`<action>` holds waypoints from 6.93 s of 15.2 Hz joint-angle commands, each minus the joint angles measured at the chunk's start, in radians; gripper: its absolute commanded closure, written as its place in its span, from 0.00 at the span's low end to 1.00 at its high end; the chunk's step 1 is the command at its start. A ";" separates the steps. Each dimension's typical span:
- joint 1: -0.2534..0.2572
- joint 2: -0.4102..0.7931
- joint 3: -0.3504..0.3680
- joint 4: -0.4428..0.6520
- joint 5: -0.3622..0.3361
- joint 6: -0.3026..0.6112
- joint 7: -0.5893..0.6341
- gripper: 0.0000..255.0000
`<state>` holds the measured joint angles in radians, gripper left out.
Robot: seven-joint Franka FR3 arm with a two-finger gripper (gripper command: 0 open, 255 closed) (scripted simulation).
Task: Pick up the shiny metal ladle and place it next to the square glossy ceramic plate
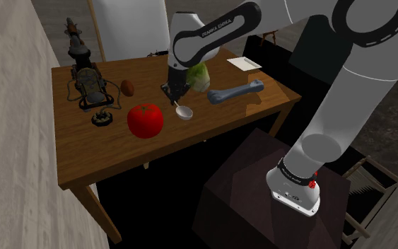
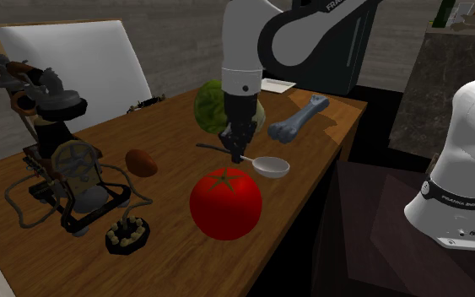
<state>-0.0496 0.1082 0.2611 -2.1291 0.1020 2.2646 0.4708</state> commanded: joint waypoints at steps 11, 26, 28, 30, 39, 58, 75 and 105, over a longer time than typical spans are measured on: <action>-0.006 -0.077 -0.001 0.079 0.013 -0.155 0.001 1.00; -0.136 -0.164 -0.140 0.038 0.030 -0.229 -0.270 1.00; -0.160 -0.164 -0.166 0.039 0.028 -0.236 -0.318 1.00; -0.183 -0.160 -0.192 0.045 0.025 -0.243 -0.365 1.00; -0.288 -0.096 -0.302 0.128 0.015 -0.286 -0.572 1.00; -0.472 0.178 -0.437 0.442 0.047 -0.362 -0.891 1.00; -0.449 -0.104 -0.455 -0.031 0.045 0.102 -0.745 0.00; -0.447 -0.080 -0.452 -0.009 0.049 0.103 -0.742 1.00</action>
<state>-0.4973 0.0369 -0.1916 -2.1438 0.1569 2.3823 -0.2783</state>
